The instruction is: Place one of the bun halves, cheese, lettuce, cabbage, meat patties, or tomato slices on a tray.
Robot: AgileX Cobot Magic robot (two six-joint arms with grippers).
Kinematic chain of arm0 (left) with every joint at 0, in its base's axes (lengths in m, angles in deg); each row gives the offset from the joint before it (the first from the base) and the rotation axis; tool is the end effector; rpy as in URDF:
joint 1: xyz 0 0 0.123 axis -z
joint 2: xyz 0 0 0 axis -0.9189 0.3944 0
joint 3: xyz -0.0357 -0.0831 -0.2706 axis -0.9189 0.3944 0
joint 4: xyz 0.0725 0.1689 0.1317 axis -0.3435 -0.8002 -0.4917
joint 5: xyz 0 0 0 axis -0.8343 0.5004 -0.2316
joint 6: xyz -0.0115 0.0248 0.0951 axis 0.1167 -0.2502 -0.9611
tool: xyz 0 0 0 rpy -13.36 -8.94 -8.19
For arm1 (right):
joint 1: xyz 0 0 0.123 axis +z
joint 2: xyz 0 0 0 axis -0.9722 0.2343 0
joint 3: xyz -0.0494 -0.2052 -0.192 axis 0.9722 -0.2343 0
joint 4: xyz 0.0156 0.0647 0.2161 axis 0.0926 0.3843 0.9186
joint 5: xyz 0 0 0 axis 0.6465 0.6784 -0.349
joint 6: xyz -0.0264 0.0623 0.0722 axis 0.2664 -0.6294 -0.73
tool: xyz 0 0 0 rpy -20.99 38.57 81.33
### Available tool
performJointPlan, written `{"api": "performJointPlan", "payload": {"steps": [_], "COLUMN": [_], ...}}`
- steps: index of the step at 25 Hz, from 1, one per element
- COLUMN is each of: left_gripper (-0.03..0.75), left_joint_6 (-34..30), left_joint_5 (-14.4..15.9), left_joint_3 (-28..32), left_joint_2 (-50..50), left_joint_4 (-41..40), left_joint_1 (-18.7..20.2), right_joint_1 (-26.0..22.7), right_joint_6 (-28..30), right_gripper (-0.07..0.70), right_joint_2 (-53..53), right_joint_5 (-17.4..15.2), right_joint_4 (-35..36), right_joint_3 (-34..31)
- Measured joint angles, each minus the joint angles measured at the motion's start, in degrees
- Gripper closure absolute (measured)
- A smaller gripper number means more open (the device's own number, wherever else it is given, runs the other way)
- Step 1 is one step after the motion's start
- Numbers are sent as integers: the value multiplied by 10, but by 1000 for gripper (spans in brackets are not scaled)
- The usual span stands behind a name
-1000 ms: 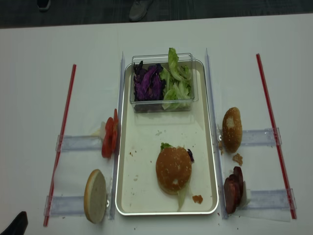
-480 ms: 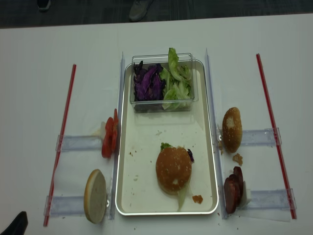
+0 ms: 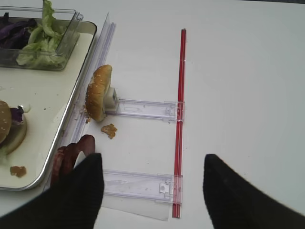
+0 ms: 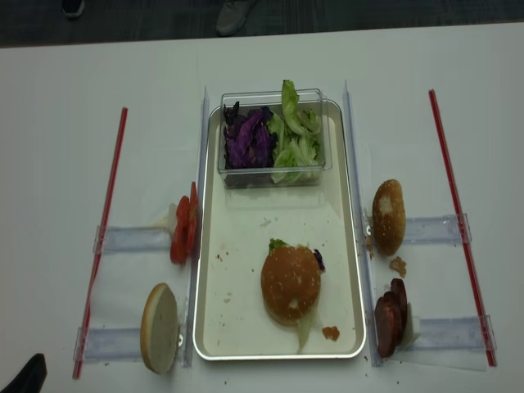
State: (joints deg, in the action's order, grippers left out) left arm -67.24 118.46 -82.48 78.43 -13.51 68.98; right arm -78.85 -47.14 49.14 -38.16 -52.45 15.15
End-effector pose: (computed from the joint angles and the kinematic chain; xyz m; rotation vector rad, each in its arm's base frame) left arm -0.0275 -0.0020 0.2460 0.0458 2.1675 -0.0629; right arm -0.0242 0.0159 0.2463 -0.1144 2.1300 0.0986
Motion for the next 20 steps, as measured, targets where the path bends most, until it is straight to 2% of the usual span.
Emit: {"api": "performJointPlan", "payload": {"steps": [20], "left_gripper": [307], "left_joint_6": [0], "left_joint_5": [0], "left_joint_3": [0], "left_joint_2": [0], "left_joint_4": [0], "left_joint_1": [0], "right_joint_1": [0], "right_joint_6": [0], "right_gripper": [134], "right_joint_2": [0], "right_joint_5": [1], "right_joint_4": [0], "right_joint_3": [0]}}
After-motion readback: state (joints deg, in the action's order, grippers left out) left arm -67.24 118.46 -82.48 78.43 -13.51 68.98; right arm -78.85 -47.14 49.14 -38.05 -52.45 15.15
